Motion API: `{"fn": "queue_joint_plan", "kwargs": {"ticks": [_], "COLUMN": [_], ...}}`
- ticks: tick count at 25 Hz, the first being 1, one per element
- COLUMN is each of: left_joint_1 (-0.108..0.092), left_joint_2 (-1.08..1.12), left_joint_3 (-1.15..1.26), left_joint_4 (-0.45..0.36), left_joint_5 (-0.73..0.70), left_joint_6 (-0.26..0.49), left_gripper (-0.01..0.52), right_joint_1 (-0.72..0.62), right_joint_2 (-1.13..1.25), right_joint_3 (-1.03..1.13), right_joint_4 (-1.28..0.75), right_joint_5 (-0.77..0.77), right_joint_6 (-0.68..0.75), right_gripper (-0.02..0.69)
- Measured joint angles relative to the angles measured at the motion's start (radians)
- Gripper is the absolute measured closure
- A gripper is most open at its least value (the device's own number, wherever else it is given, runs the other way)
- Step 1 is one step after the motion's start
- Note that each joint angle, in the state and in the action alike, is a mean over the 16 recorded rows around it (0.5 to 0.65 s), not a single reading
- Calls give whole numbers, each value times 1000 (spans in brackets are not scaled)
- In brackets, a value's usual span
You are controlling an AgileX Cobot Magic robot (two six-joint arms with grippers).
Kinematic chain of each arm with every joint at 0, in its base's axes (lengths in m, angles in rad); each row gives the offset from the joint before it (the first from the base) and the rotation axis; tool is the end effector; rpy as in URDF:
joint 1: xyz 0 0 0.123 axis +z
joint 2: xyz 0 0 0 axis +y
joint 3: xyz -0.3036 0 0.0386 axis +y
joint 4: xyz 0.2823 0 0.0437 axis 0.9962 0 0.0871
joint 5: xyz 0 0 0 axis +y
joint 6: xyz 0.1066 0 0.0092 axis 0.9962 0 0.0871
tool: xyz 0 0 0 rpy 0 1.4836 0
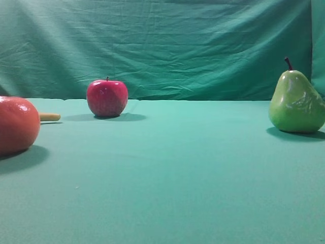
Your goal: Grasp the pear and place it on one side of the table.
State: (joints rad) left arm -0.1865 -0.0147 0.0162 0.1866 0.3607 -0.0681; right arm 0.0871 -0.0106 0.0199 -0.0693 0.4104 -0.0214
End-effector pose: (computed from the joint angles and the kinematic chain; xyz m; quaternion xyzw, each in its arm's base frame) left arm 0.0810 -0.0081 0.1719 0.0965 0.7896 0.0019 0.6060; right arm 0.0797 0.0040 0.1645 -0.0620 0.8117 -0.0106 0.5807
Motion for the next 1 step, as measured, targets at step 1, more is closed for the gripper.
{"fn": "queue_joint_plan", "kwargs": {"ticks": [1], "left_joint_1": [0], "left_joint_2": [0], "left_joint_3": [0], "left_joint_4": [0], "left_joint_5": [0], "left_joint_6": [0], "left_gripper": [514], "right_joint_1": [0], "right_joint_2": [0], "right_joint_3": [0], "right_joint_4": [0], "right_joint_5": [0], "right_joint_6": [0], "right_gripper": [665]}}
